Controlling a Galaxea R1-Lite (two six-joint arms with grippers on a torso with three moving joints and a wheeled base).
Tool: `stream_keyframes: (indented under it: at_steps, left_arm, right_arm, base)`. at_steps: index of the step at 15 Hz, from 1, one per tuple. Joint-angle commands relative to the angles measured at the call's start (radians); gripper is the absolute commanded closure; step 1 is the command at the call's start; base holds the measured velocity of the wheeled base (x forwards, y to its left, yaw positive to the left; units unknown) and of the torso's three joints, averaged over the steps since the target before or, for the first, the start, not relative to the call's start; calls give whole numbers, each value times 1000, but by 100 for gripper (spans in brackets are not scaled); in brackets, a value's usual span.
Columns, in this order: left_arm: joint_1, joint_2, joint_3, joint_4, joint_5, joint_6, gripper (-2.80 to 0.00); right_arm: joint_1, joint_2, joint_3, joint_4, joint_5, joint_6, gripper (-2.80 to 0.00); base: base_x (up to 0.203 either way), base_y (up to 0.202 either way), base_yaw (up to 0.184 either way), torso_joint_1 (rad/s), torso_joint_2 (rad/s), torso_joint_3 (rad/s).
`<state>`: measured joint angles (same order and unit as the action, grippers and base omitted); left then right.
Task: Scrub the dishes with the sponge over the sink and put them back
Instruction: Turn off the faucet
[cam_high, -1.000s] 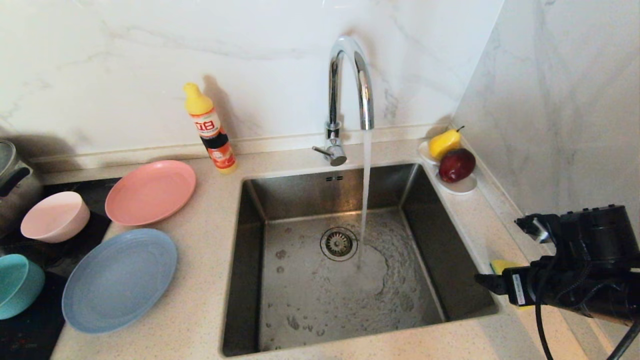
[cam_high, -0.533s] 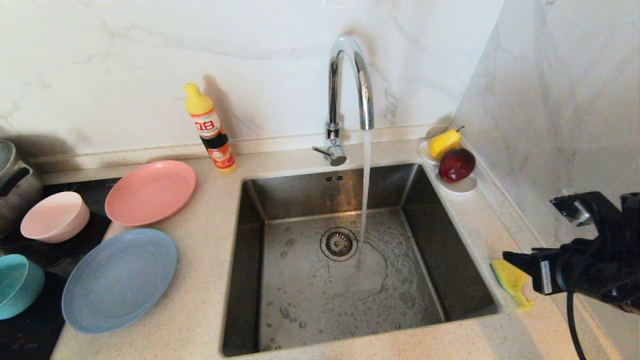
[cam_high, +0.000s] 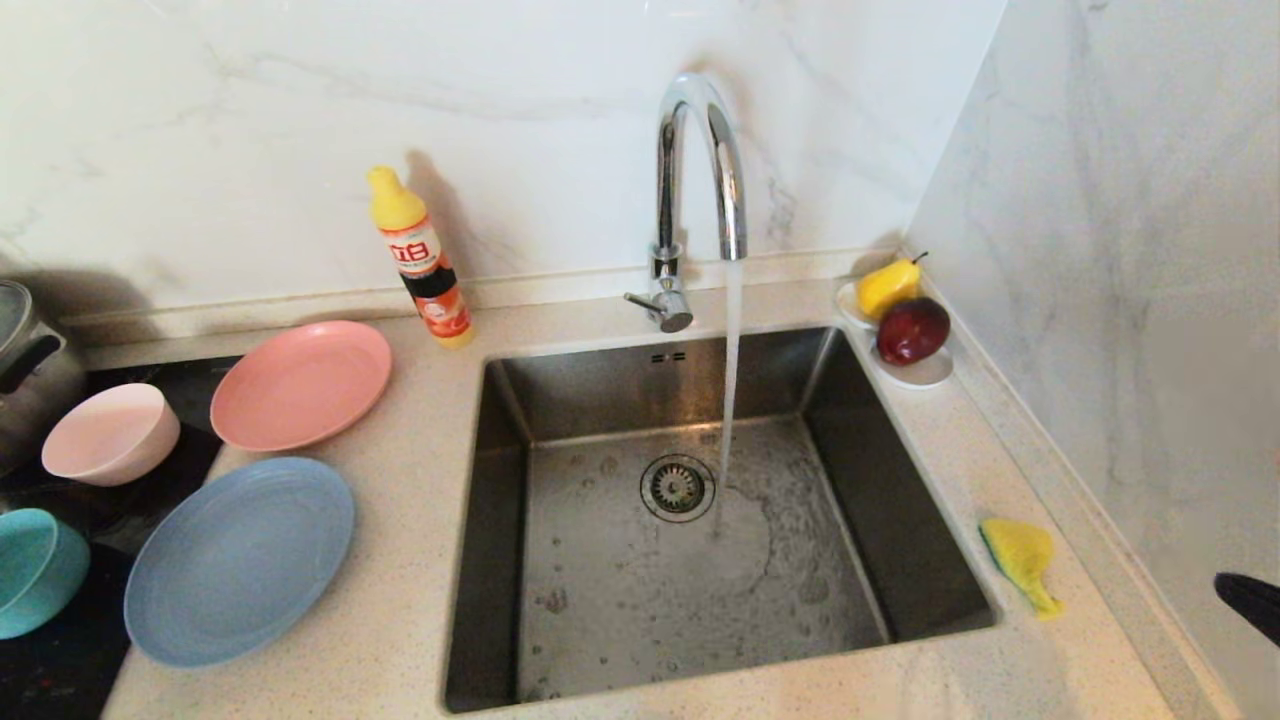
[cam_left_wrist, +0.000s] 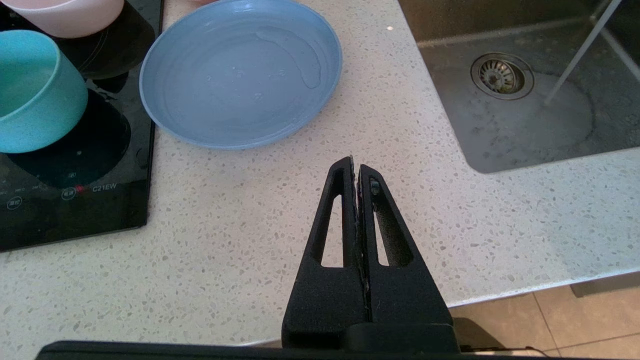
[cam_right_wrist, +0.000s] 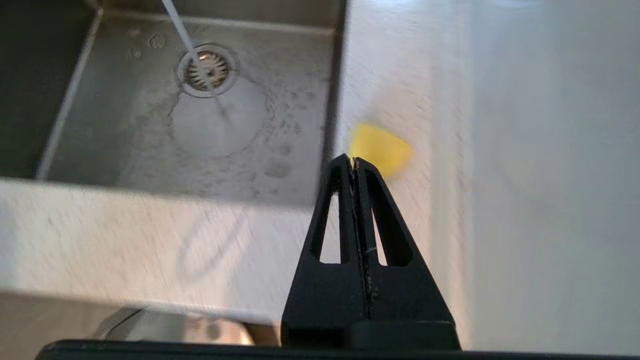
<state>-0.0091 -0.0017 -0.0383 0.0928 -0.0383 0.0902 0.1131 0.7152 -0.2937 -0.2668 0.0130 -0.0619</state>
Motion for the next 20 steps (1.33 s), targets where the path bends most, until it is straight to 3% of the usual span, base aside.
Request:
stream_keyframes:
  at_steps: [1,4,8,20]
  left_arm:
    - [0,0,0,0,0,0,0]
    - [0,0,0,1,0,0,0]
    - [0,0,0,-1,0,0,0]
    - [0,0,0,-1,0,0,0]
  right_arm:
    - [-45,-252,111,0,4,-5,0]
    - [-99,-472,258,35,16,-19,0]
    - [-111,-711,283,290,13,-17,0]
    - [-112,-715,294,276,15,2,0]
  base:
    - [0,0,0,0,0,0]
    - [0,0,0,0,0,0]
    - [0,0,0,0,0,0]
    - [0,0,0,0,0,0]
